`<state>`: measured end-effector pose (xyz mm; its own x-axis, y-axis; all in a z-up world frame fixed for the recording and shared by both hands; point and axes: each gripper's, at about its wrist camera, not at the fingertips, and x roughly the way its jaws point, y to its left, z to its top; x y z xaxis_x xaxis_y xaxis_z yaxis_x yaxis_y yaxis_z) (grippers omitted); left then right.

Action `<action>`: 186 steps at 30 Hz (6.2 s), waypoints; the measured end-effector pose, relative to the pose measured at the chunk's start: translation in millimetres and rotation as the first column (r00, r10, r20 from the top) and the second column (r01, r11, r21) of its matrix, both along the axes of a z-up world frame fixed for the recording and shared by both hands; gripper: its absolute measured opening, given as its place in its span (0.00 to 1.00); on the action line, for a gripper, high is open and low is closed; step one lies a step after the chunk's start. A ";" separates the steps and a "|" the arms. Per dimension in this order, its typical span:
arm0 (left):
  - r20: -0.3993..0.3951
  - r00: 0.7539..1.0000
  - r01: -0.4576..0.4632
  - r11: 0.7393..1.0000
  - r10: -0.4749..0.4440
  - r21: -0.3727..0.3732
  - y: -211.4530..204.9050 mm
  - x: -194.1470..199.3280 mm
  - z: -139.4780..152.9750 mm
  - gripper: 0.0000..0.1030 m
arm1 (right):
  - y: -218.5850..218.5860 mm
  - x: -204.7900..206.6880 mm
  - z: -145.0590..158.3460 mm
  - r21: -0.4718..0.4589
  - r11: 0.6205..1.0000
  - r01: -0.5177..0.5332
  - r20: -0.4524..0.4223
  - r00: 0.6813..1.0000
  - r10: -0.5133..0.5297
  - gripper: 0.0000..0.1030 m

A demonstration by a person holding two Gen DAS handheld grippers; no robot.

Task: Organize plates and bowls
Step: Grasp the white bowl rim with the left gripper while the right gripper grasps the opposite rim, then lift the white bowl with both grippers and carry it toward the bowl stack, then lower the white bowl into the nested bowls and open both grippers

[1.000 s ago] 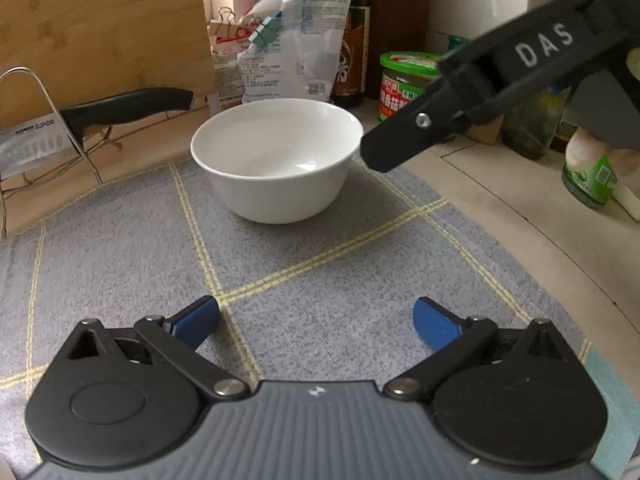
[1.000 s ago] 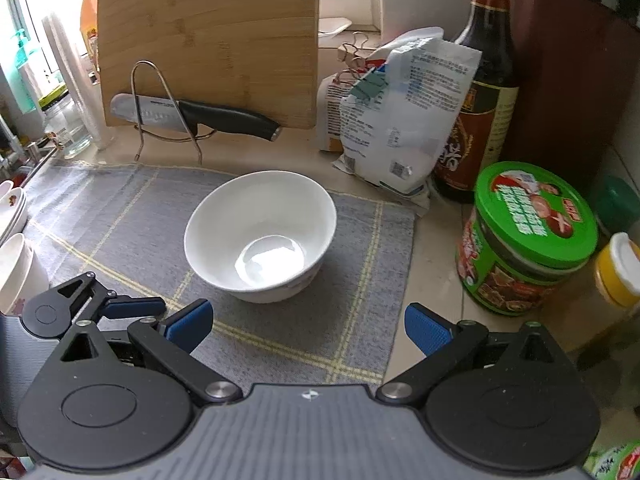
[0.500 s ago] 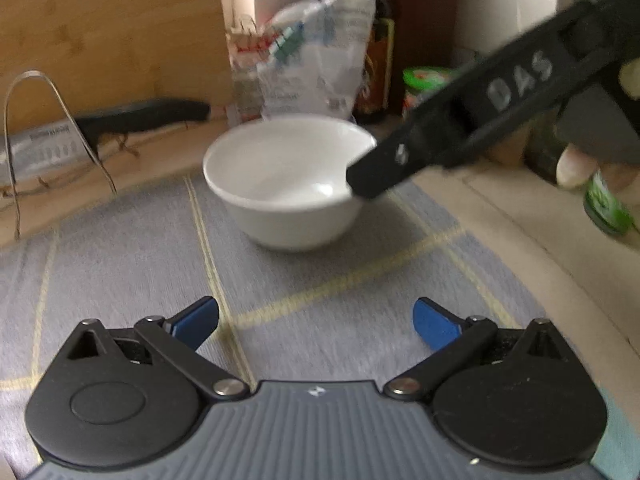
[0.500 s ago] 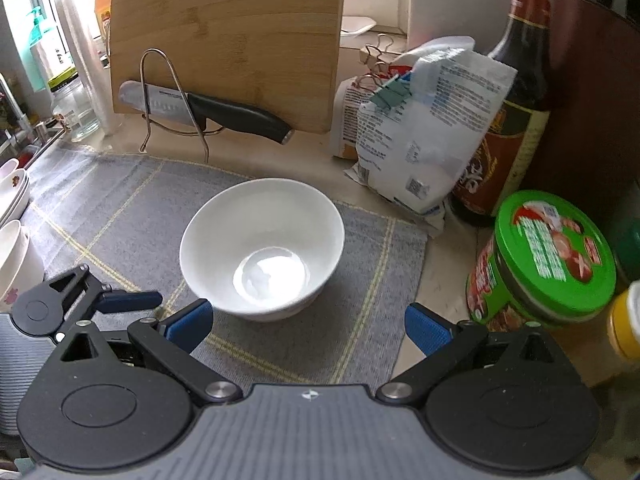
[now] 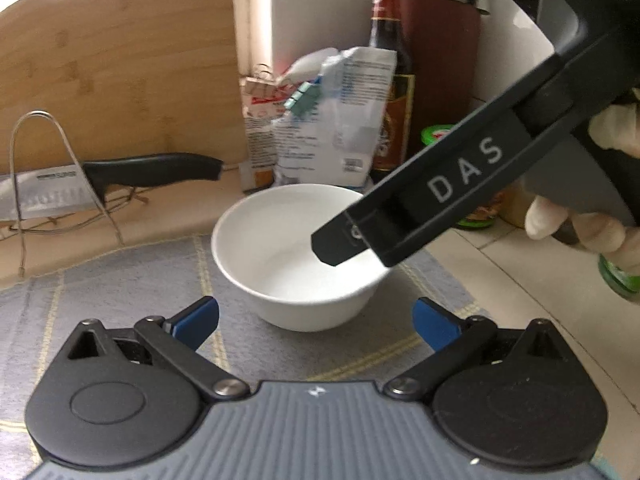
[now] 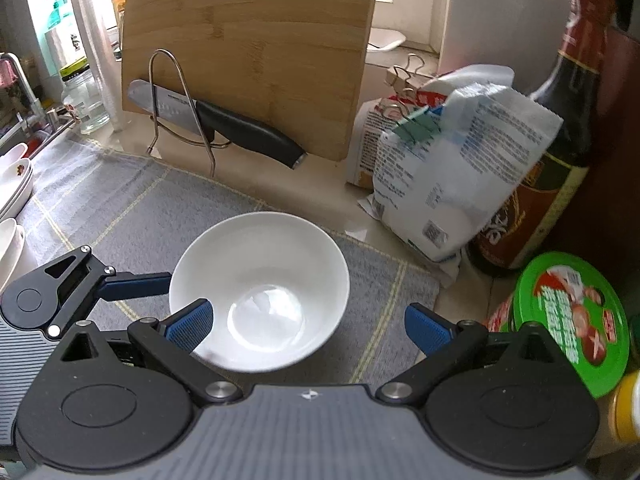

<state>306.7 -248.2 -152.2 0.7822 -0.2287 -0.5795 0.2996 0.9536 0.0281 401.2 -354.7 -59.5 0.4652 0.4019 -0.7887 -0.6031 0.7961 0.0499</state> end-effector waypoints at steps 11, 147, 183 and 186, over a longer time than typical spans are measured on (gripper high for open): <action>-0.016 1.000 -0.003 0.999 0.003 -0.033 4.4 7.5 -0.9 0.99 | 8.7 10.8 -7.1 0.023 0.998 -0.066 -0.021 0.998 0.067 1.00; -0.005 0.952 -0.305 0.951 0.305 -0.051 234.5 -157.8 49.3 0.90 | 276.2 -136.0 38.1 0.039 0.857 -0.513 -0.053 0.856 0.515 0.78; -0.004 0.960 -0.280 0.956 0.281 -0.085 248.6 -174.1 43.6 0.98 | 247.3 -141.8 35.9 0.090 0.894 -0.440 -0.020 0.896 0.443 1.00; -0.005 0.966 -0.259 0.963 0.259 -0.070 253.2 -179.9 42.1 0.99 | 231.5 -145.0 39.1 0.112 0.913 -0.392 -0.004 0.919 0.395 1.00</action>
